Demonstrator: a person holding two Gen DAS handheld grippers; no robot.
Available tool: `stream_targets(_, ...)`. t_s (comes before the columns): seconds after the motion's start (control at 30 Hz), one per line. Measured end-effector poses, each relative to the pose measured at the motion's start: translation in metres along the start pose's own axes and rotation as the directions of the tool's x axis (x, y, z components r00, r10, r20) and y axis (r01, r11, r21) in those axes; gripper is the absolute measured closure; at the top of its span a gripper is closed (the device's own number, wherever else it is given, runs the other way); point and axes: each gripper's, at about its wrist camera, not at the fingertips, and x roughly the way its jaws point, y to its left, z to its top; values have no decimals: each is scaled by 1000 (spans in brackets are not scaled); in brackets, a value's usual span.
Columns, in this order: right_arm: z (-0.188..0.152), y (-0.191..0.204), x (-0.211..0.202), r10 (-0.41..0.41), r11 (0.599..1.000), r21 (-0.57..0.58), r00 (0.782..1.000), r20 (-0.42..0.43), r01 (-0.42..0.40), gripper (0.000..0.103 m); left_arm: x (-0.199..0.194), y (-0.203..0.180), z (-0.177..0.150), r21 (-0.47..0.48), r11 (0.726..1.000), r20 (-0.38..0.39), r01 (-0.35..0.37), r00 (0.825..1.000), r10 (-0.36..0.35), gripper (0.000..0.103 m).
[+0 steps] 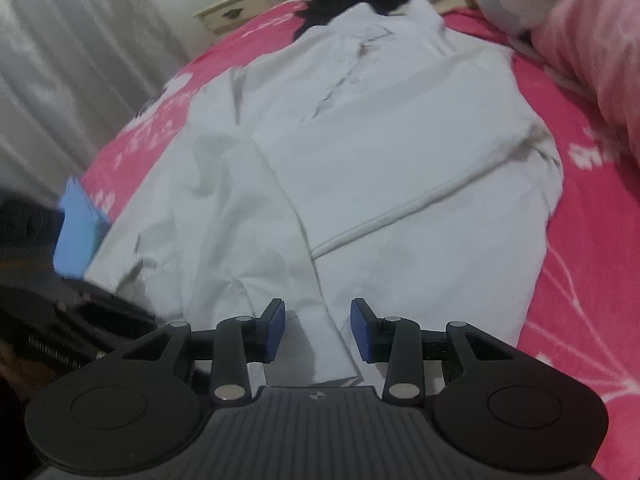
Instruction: Fold clothes
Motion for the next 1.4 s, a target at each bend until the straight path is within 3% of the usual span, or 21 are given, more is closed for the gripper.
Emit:
stream_targets(0.2, -9, 21, 5, -70, 992, -110, 997, -30, 67, 69, -1, -1, 0, 0, 999, 20, -40, 999, 40, 94)
stream_targets(0.27, -10, 26, 5, -110, 986, -125, 994, -21, 107, 86, -2, -1, -1, 5, 999, 27, -49, 998, 49, 97)
stream_targets(0.4, -13, 34, 0, -164, 977, -136, 986, 5, 164, 99, -5, -4, -1, 19, 999, 32, -46, 998, 46, 98)
stream_targets(0.8, -3, 43, -35, -188, 962, -192, 980, 56, 196, 100, -18, -13, 4, -14, 990, 48, 137, 990, -136, 99)
stream_targets(1.07, -6, 42, -27, -263, 932, -248, 964, 29, 262, 100, 12, -6, -2, -51, 991, -17, 125, 992, -126, 99)
stream_targets(1.27, -14, 38, -9, -270, 932, -257, 963, -19, 256, 99, 24, -7, -11, 5, 998, -43, 61, 997, -60, 98)
stream_targets(1.4, -19, 24, -3, -281, 938, -227, 958, -52, 263, 95, 13, -11, -12, 51, 997, -75, 55, 996, -51, 87)
